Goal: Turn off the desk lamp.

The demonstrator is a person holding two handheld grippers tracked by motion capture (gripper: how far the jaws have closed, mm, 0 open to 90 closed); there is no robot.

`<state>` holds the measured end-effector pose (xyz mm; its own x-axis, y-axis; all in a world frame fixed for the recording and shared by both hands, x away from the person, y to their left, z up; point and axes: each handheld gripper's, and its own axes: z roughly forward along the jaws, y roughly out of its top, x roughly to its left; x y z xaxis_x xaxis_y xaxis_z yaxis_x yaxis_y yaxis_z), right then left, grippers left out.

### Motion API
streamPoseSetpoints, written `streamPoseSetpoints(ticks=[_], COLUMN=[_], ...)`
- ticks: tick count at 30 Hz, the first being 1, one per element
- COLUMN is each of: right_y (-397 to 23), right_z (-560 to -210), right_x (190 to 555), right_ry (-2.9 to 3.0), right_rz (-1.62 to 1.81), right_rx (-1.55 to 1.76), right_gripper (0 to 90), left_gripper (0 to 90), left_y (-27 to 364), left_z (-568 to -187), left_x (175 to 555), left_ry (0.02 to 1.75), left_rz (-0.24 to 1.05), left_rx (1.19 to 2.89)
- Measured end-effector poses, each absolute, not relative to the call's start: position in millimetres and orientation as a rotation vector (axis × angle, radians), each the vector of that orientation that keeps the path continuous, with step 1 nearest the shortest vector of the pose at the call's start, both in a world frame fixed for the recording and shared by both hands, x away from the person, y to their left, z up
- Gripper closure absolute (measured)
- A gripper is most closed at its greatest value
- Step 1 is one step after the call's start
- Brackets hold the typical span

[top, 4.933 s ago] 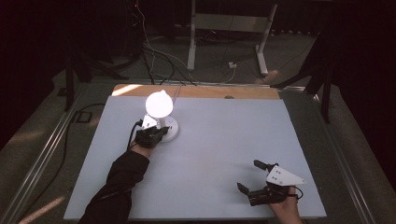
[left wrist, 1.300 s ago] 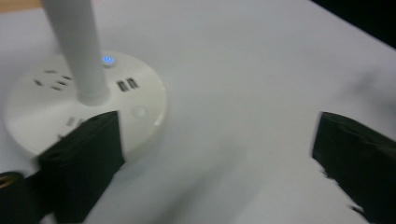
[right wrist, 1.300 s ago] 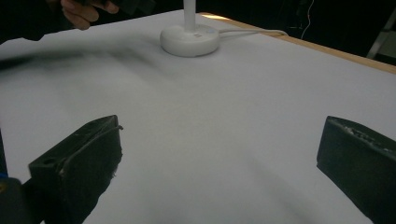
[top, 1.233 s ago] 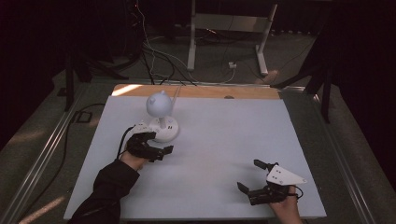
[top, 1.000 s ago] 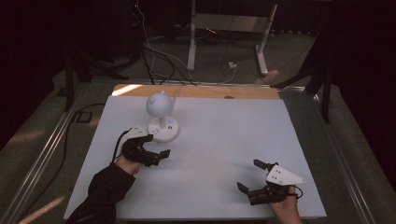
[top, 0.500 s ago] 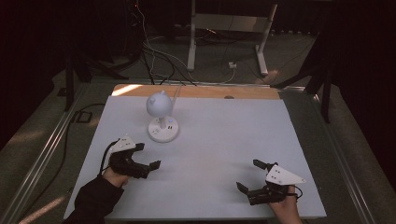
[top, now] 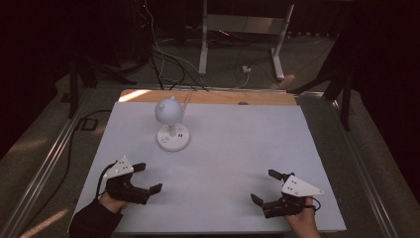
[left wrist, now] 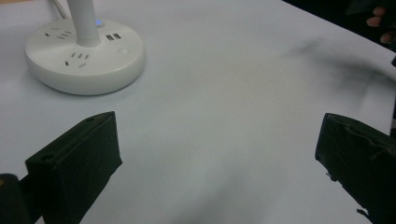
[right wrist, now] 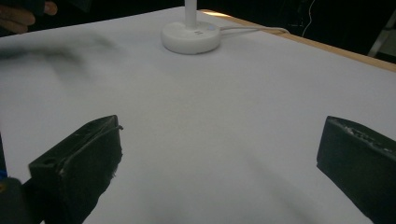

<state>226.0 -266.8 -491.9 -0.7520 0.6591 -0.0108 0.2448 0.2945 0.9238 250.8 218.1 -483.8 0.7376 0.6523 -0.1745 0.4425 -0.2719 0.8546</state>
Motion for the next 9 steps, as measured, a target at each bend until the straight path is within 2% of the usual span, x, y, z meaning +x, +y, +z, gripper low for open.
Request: streamPoseSetpoints(ticks=[9], right_y=[-265], right_z=[-493], right_x=[226], right_ry=[2.19], right_rz=[1.443], right_rx=[0.806], right_gripper=[0.0], left_gripper=[0.7], left_y=[219], left_z=[-503], left_x=[242], left_ry=[0.834], left_rz=[0.251], left_rx=[1.938])
